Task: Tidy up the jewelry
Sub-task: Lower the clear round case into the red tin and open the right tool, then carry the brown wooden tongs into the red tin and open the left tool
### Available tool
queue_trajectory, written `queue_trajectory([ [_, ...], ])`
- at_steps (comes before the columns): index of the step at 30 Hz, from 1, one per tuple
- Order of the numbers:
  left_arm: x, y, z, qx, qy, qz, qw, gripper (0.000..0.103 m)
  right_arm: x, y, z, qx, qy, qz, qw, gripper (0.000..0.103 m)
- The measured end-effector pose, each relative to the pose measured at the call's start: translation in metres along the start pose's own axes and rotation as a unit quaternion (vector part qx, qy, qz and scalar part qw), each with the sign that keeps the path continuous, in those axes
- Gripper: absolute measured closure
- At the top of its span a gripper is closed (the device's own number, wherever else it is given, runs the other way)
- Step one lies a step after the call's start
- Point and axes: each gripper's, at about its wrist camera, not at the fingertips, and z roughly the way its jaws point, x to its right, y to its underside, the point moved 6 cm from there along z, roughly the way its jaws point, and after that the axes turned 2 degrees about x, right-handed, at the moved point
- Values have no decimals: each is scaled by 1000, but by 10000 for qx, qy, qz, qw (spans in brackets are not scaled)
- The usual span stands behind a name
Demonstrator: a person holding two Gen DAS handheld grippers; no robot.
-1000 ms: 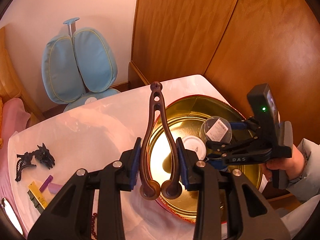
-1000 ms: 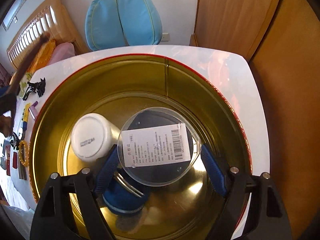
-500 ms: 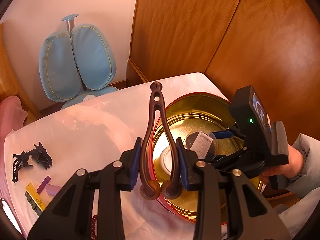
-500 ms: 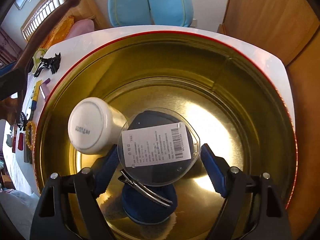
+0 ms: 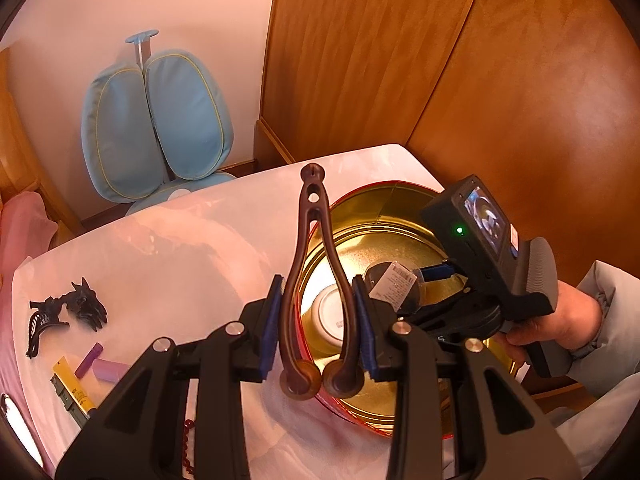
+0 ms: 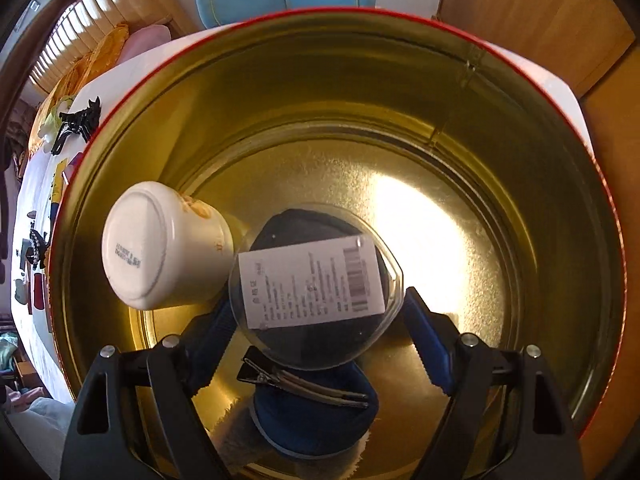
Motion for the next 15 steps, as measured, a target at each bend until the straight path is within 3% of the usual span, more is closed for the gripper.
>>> queue_trajectory([
  [7, 3, 2, -6, 2, -4, 46, 10000, 69, -2, 14, -27, 431, 110, -23, 9990, 11],
  [15, 31, 6, -4, -162, 184, 407, 9989, 69, 5, 46, -92, 1741, -185, 36, 9845, 4],
])
